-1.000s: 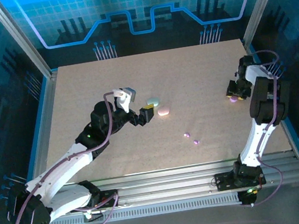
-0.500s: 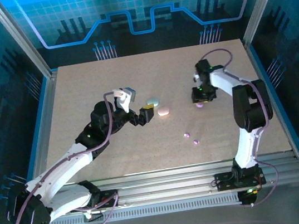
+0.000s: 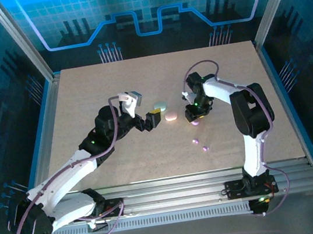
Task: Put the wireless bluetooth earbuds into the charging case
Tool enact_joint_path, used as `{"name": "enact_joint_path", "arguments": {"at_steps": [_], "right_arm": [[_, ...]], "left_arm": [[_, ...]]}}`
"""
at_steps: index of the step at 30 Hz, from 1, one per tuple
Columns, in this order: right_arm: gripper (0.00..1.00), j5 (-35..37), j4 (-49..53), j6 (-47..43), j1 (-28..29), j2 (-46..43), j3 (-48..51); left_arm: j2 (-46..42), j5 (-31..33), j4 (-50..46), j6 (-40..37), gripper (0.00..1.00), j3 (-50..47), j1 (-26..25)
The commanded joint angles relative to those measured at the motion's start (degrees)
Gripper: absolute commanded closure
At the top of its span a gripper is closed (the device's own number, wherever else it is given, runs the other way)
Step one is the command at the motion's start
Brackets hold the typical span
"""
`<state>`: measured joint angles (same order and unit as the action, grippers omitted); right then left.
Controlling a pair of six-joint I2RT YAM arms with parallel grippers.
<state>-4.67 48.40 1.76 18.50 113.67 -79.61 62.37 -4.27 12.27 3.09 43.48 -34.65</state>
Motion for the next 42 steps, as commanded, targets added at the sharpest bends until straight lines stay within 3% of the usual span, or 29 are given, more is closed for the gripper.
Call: {"name": "enact_joint_path", "arguments": {"at_steps": [1,9,18,23,29,35,42], "right_arm": [[0.56,2.3,2.8,-3.3,0.8,1.9,-0.7],[0.43,7.8,3.1,-4.5,0.8,-1.5,1.3],[0.4,9.0,1.8,-6.4,-3.4,-9.4,6.0],[0.4,5.8,-0.9,-6.8,-6.1,-12.9,7.4],[0.39,-0.8,-9.4,-15.3,-4.8,-16.7,13.5],[0.35,5.6,-16.4,-20.3,-1.5,-17.3,17.6],[0.34,7.4,-17.6,-23.0,0.0,-14.9,17.6]], "left_arm": [[-1.0,0.7,0.2,0.2,0.01,1.0,0.4],[-1.4,0.7,0.2,0.2,0.01,0.6,0.4],[-1.6,0.7,0.2,-0.1,0.01,0.3,0.4],[-1.9,0.7,0.6,-0.5,0.01,-0.1,0.4],[-1.9,-0.2,1.8,-1.3,0.01,-0.5,0.4],[-1.9,-0.8,2.4,-1.8,0.01,-0.9,0.4],[-2.5,-0.9,2.4,-1.9,0.01,-1.2,0.4]]}}
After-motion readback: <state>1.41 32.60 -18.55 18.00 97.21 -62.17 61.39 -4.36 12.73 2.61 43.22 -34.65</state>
